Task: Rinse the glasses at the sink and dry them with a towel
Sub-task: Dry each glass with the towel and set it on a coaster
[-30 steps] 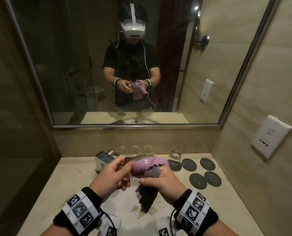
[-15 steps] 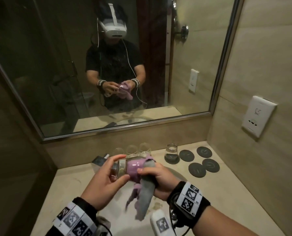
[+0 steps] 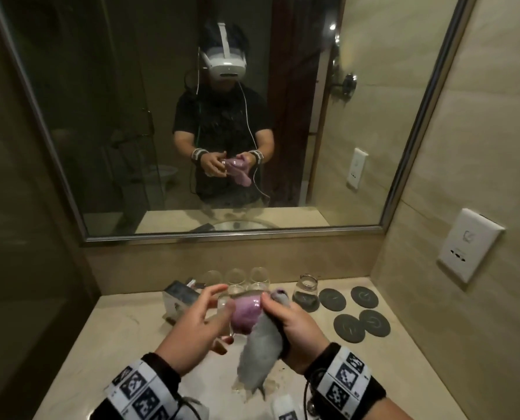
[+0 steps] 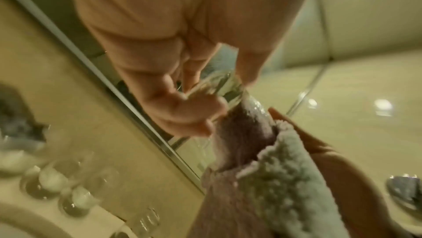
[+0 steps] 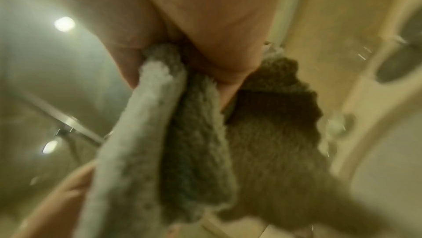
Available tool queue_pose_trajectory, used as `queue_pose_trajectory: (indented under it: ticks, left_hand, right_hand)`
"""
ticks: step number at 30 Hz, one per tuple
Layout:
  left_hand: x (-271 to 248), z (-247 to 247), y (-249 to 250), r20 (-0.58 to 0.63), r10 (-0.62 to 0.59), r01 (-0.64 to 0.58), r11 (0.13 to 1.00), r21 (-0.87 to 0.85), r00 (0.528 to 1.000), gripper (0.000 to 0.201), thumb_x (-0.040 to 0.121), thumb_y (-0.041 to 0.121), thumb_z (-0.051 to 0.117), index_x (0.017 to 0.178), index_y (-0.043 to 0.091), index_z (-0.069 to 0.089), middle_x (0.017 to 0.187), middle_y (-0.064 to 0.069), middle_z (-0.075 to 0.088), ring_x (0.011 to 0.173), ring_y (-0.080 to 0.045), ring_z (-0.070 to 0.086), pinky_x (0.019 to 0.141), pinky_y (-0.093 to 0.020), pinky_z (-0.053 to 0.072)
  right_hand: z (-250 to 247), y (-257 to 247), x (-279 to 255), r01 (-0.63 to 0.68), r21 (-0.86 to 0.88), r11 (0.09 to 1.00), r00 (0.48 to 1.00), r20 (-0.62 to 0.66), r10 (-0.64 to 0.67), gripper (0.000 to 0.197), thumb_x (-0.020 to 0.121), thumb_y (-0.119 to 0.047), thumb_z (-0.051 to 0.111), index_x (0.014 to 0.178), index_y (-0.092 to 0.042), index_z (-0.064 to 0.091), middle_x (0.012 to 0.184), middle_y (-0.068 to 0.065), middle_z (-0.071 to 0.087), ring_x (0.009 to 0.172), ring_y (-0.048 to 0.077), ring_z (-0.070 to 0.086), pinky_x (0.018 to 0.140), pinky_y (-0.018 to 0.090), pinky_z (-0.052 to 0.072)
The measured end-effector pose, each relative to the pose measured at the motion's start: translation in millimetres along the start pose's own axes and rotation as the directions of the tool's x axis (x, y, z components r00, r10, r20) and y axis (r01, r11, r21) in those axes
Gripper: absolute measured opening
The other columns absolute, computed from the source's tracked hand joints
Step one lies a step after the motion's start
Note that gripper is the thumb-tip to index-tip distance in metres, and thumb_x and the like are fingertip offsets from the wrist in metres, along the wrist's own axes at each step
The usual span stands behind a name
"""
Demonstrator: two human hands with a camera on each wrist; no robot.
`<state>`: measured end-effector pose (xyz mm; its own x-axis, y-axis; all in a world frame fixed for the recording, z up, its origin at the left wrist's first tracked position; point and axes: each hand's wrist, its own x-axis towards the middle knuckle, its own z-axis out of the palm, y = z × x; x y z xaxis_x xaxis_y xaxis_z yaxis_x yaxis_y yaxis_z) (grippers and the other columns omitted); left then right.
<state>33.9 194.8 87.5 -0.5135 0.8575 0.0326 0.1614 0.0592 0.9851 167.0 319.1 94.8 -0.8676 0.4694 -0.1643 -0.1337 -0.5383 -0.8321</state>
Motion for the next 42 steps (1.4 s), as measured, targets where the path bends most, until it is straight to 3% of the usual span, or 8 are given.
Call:
queue_pose_trajectory:
  ticks: [8, 14, 19, 24, 27, 30, 36, 42]
  left_hand:
    - [-5, -9, -10, 0.029, 0.232, -0.231, 0.936, 0.268, 0.972, 0.054, 0.072, 0.057, 0.067, 0.121, 0.043, 0.051, 0.120, 0.010, 0.059, 0.097, -0.011, 0.066, 0.081, -0.035, 0.057]
    - [-2, -8, 8, 0.035, -0.173, 0.176, 0.953, -0.247, 0.984, 0.042, 0.082, 0.050, 0.063, 0.103, 0.014, 0.062, 0.079, -0.004, 0.064, 0.051, -0.017, 0.056, 0.043, -0.021, 0.041]
    - [-8, -21, -4, 0.117, 0.111, -0.138, 0.957, 0.257, 0.987, 0.049, 0.082, 0.031, 0.070, 0.125, 0.036, 0.048, 0.108, 0.001, 0.063, 0.083, -0.012, 0.065, 0.074, -0.031, 0.056]
    - [-4, -14, 7, 0.076, -0.146, 0.160, 0.961, -0.227, 0.986, 0.038, 0.086, 0.037, 0.065, 0.118, 0.021, 0.053, 0.116, -0.018, 0.058, 0.061, -0.025, 0.064, 0.050, -0.027, 0.051]
    - [-6, -9, 3, -0.008, 0.104, -0.102, 0.981, 0.163, 0.994, 0.034, 0.089, 0.025, 0.067, 0.119, 0.028, 0.052, 0.119, -0.005, 0.057, 0.075, -0.012, 0.067, 0.063, -0.026, 0.054]
    - [-7, -12, -10, 0.082, 0.393, -0.381, 0.787, 0.485, 0.916, 0.049, 0.082, 0.035, 0.068, 0.127, 0.032, 0.048, 0.127, 0.008, 0.051, 0.106, 0.000, 0.056, 0.083, -0.019, 0.050]
    - [-1, -5, 0, -0.012, -0.102, 0.098, 0.975, -0.201, 0.995, 0.064, 0.077, 0.054, 0.060, 0.127, 0.015, 0.050, 0.105, -0.013, 0.062, 0.062, -0.021, 0.063, 0.052, -0.028, 0.050]
    - [-11, -8, -12, 0.095, 0.351, -0.356, 0.828, 0.433, 0.932, 0.060, 0.082, 0.052, 0.062, 0.135, 0.033, 0.043, 0.127, 0.008, 0.052, 0.100, -0.004, 0.059, 0.083, -0.023, 0.051]
  right_hand:
    - [8, 0, -3, -0.043, 0.156, 0.987, 0.997, 0.064, 0.033, 0.034, 0.090, -0.016, 0.054, 0.114, 0.009, 0.058, 0.111, 0.031, 0.063, 0.098, 0.037, 0.063, 0.099, 0.049, 0.046]
    - [14, -2, -2, 0.045, 0.095, 0.994, 0.999, 0.015, -0.047, 0.020, 0.083, -0.014, 0.057, 0.092, 0.000, 0.069, 0.098, 0.021, 0.068, 0.090, 0.030, 0.066, 0.091, 0.041, 0.051]
    - [12, -6, -1, -0.132, 0.185, 0.974, 0.991, 0.038, 0.127, 0.043, 0.099, -0.025, 0.042, 0.109, 0.009, 0.066, 0.117, 0.027, 0.063, 0.108, 0.037, 0.059, 0.106, 0.048, 0.041]
    - [12, 2, 6, 0.000, 0.070, 0.998, 0.998, -0.063, 0.005, 0.029, 0.089, -0.019, 0.061, 0.104, 0.006, 0.061, 0.102, 0.023, 0.067, 0.095, 0.034, 0.063, 0.092, 0.045, 0.051]
    - [13, 1, 7, -0.043, 0.122, 0.992, 0.998, -0.044, 0.049, 0.035, 0.093, -0.022, 0.055, 0.110, 0.008, 0.062, 0.110, 0.027, 0.065, 0.101, 0.037, 0.061, 0.102, 0.050, 0.043]
    - [12, -5, 4, -0.175, 0.183, 0.967, 0.984, -0.014, 0.180, 0.049, 0.097, -0.028, 0.045, 0.123, 0.012, 0.054, 0.126, 0.030, 0.056, 0.117, 0.039, 0.054, 0.110, 0.048, 0.035]
    - [17, -3, -2, 0.056, 0.017, 0.998, 0.997, -0.061, -0.055, 0.025, 0.092, -0.014, 0.051, 0.084, -0.008, 0.074, 0.095, 0.018, 0.071, 0.089, 0.027, 0.068, 0.086, 0.037, 0.054]
    - [9, -6, -8, -0.109, 0.196, 0.974, 0.994, 0.014, 0.108, 0.045, 0.092, -0.026, 0.047, 0.118, 0.010, 0.057, 0.114, 0.029, 0.063, 0.098, 0.034, 0.066, 0.085, 0.041, 0.056]
